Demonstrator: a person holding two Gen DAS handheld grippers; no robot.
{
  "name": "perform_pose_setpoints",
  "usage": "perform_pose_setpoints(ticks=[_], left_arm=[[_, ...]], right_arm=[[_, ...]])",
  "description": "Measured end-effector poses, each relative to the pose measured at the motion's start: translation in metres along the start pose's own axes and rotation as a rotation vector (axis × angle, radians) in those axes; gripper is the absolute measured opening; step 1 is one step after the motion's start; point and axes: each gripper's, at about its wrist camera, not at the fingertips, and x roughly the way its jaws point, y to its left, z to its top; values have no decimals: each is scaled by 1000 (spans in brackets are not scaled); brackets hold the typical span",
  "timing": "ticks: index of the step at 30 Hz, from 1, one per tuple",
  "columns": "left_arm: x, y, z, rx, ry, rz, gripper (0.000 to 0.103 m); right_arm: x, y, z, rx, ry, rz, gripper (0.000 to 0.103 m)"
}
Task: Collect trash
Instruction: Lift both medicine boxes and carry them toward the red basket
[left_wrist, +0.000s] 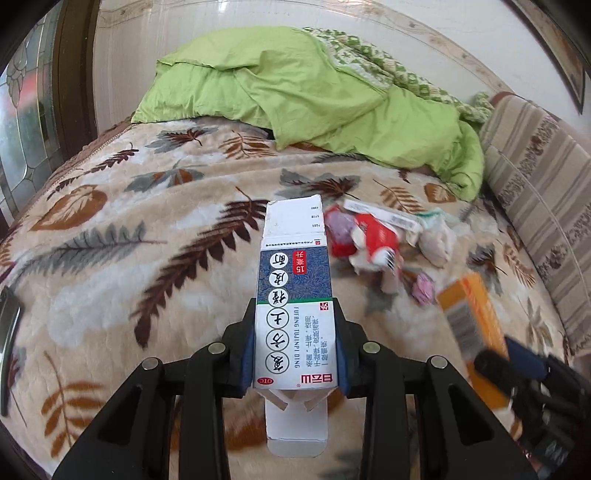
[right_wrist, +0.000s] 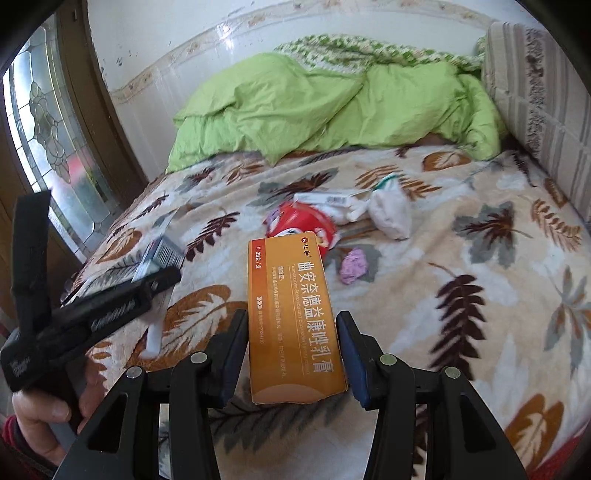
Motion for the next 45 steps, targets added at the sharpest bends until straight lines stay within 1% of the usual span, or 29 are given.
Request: perform_pose_setpoints(ticks=[5,7,9,11,13,16,22,34,38,40,43,45], left_arm=[[-31,-26,-33,71,-16,-25,33],[-40,-35,-46,97,-28,-27,33],[-46,-45,-55,124,-32,-33,33],[-47,-53,-60,151,-41,-23,33],[-45,-59,-62,169,-41,-26,33],[-42,-63,-62,185,-49,-9,33],[-34,-58,-61,172,-37,-1,33],[-29,-56,-60,162,-25,-12,33],[-30,-60,-60,165,-22,-28,33],[-35,-64,-61,177,-20,-51,33],[-47,-74,-63,192,-22,-97,33],[-56,-83,-65,206,-22,-125,33]], right_arm=[[-30,-17,-15,31,-39,-36,52],[-43,-23,-19,58,-63,-9,52],[-54,-23,-22,47,-100,-18,52],[-58,-22,-25,45,-108,-15,52],[-58,-23,-25,49,-111,-24,52],[-54,-25,-25,56,-106,-21,52],[-52,-22,-25,42,-113,-29,52],[-49,-20,-25,27,-109,-43,52],[-51,-21,-25,41,-111,-37,52],[-56,-23,-26,61,-113,-31,52],[-68,-35,-30,132,-103,13,52],[-78,-45,-35,173,-93,25,52]])
